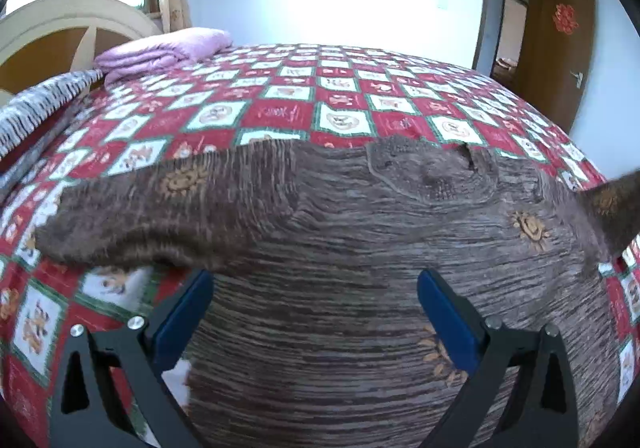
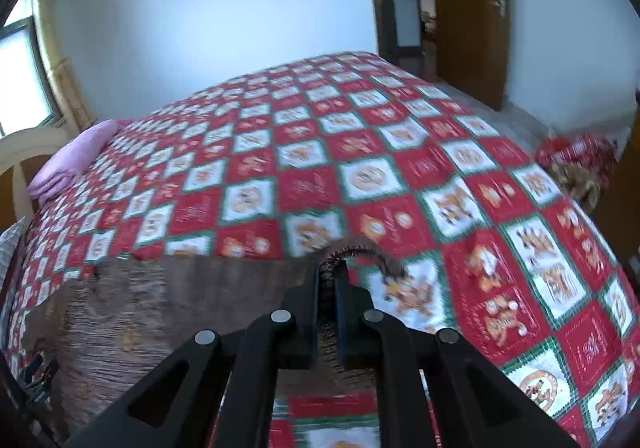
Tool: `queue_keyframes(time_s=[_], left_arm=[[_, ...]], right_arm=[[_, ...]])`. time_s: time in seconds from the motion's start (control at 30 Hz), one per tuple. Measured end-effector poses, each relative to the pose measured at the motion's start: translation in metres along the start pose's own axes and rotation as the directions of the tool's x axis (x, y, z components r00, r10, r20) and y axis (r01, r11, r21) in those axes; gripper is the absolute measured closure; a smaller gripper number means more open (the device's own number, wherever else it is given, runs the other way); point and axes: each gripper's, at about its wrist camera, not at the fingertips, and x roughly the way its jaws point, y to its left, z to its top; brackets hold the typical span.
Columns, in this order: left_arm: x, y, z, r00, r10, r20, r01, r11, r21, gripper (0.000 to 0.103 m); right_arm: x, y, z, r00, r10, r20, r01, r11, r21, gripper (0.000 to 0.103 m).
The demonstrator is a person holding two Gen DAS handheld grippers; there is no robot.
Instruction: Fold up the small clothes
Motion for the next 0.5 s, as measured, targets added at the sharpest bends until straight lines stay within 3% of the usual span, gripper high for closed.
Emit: queue_keyframes(time_s=[0.13, 0.5], left_arm=[[0.001, 0.005, -0.002, 1.0, 0.004, 0.017, -0.004, 1.0, 0.021, 0.0], [0.01, 0.022, -0.009, 0.992, -0.125, -0.027, 0.123, 0.99, -0.071, 0.0]], right_arm=[[-0.012, 0.038, 0.009, 1.0, 0.028, 0.013, -0.028, 0.998, -0.05, 0.097], [-0.034, 0.175, 0.016, 0.991, 0.135, 0.003, -0.13, 0.961, -0.243, 0.1]])
